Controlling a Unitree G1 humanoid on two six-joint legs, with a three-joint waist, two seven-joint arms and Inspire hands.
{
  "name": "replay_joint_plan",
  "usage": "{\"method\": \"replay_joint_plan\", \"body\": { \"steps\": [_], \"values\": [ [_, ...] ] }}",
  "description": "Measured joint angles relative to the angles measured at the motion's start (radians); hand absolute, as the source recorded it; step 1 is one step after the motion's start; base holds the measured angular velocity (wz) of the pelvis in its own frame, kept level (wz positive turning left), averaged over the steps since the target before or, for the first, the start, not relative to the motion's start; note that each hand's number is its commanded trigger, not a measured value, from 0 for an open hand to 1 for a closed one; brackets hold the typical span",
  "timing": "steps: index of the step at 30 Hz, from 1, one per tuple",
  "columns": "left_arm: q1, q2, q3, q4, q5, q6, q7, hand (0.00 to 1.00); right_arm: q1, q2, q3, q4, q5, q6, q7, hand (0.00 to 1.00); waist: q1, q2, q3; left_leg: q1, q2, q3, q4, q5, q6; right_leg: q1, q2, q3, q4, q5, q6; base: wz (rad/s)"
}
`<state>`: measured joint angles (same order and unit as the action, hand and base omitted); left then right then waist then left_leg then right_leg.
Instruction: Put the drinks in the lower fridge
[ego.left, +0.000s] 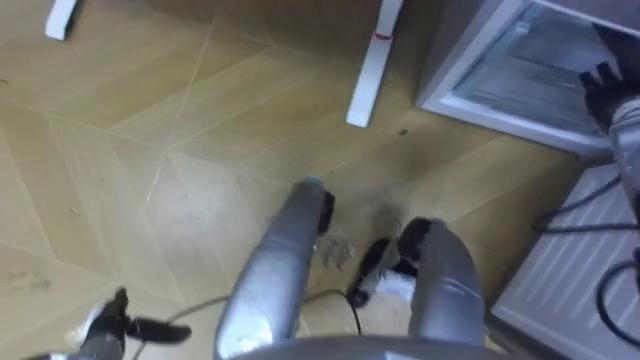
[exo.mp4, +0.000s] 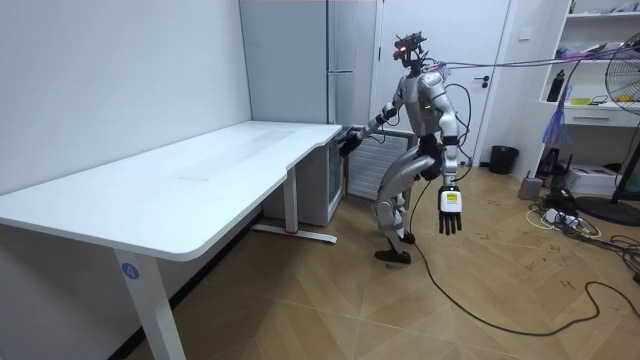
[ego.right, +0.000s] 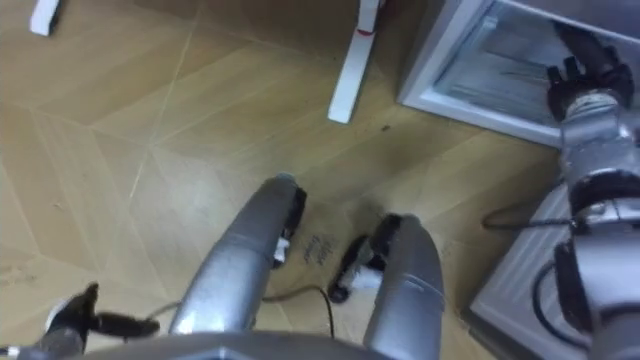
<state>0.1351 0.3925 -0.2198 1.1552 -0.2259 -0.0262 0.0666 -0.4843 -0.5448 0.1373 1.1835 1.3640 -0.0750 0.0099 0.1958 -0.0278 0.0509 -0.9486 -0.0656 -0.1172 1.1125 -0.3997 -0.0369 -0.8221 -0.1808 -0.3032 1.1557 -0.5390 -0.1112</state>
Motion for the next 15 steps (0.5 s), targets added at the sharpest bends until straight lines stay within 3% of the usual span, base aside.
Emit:
{"method": "replay_joint_plan", "body": {
  "steps": [6, 8, 12, 15],
  "values": [
    [-0.006, 0.001, 0.019, 0.026, 0.002, -0.003, -0.042, 0.0, 0.159, -0.002, 0.097, 0.064, -0.398, 0.005, 0.155, 0.0, -0.002, 0.029, -0.016, 0.174, 0.007, 0.006, -0.158, 0.02, 0.005, 0.159, 0.024, 0.005, -0.166, 0.04, 0.018, -0.07],
    [-0.008, 0.001, 0.019, 0.029, 0.004, -0.005, -0.059, 0.0, 0.194, 0.007, 0.108, 0.065, -0.539, 0.013, 0.187, 0.0, -0.003, 0.036, -0.0189, 0.22, 0.02, 0.021, -0.202, 0.024, 0.008, 0.201, 0.033, 0.009, -0.212, 0.05, 0.018, -0.15],
    [-0.026, -0.01, 0.019, 0.053, 0.004, -0.005, -0.075, 0.0, 0.249, 0.05, 0.136, 0.065, -0.715, 0.013, 0.231, 0.0, -0.022, 0.041, -0.0213, 0.309, 0.038, 0.045, -0.276, 0.032, 0.009, 0.282, 0.046, 0.011, -0.292, 0.063, 0.021, -0.12],
    [-0.025, -0.042, 0.019, 0.056, 0.003, -0.007, -0.079, 0.0, 0.293, 0.099, 0.138, 0.067, -0.791, 0.011, 0.262, 0.0, -0.053, 0.038, -0.0208, 0.387, 0.04, 0.051, -0.352, 0.047, 0.011, 0.359, 0.05, 0.004, -0.366, 0.077, 0.031, 0.05]
  ]
}}
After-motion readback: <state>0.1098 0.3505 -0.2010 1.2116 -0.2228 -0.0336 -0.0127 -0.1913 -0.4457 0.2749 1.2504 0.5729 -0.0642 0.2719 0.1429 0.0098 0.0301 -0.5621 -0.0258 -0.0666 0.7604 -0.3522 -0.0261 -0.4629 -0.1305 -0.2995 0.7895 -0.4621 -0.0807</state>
